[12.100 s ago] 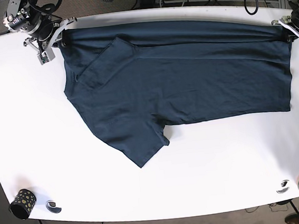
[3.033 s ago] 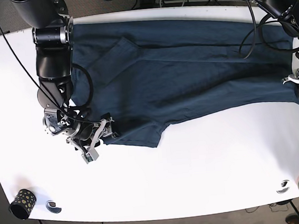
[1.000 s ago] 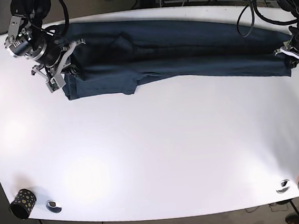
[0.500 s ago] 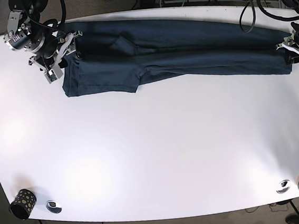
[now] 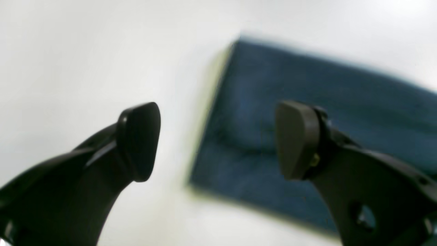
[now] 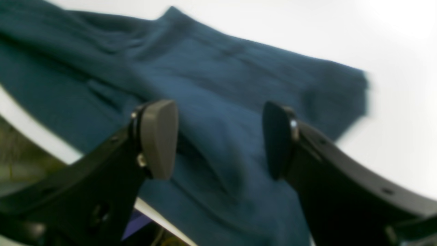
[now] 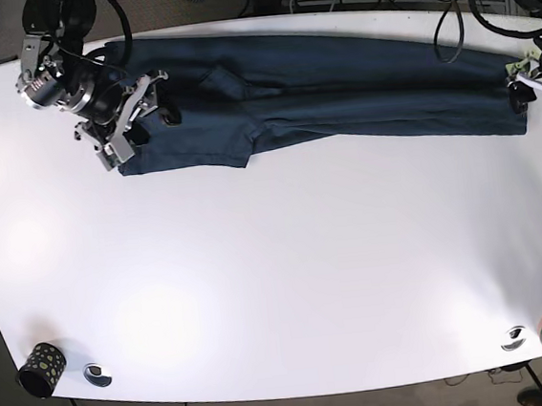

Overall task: Fold the T-shirt properly
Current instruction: 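Release the shirt and reposition both grippers along the folded strip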

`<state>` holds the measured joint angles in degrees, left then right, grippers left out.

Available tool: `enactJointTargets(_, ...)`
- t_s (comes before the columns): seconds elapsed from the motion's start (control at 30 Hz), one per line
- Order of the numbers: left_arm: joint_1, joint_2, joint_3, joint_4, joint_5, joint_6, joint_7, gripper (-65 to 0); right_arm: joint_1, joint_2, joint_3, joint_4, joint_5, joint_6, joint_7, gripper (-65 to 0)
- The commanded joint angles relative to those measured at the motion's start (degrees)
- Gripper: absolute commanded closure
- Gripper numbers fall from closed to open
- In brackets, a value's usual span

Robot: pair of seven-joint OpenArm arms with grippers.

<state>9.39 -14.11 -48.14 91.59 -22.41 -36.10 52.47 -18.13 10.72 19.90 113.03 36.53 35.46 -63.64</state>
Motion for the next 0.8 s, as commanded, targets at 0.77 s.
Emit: enactJointTargets(0.77, -8.7, -2.4, 5.3, -21.0, 4.5, 0.0, -1.3, -47.6, 12.7, -0.7, -2.4, -25.6, -19.5, 0.27, 12.2, -37.9)
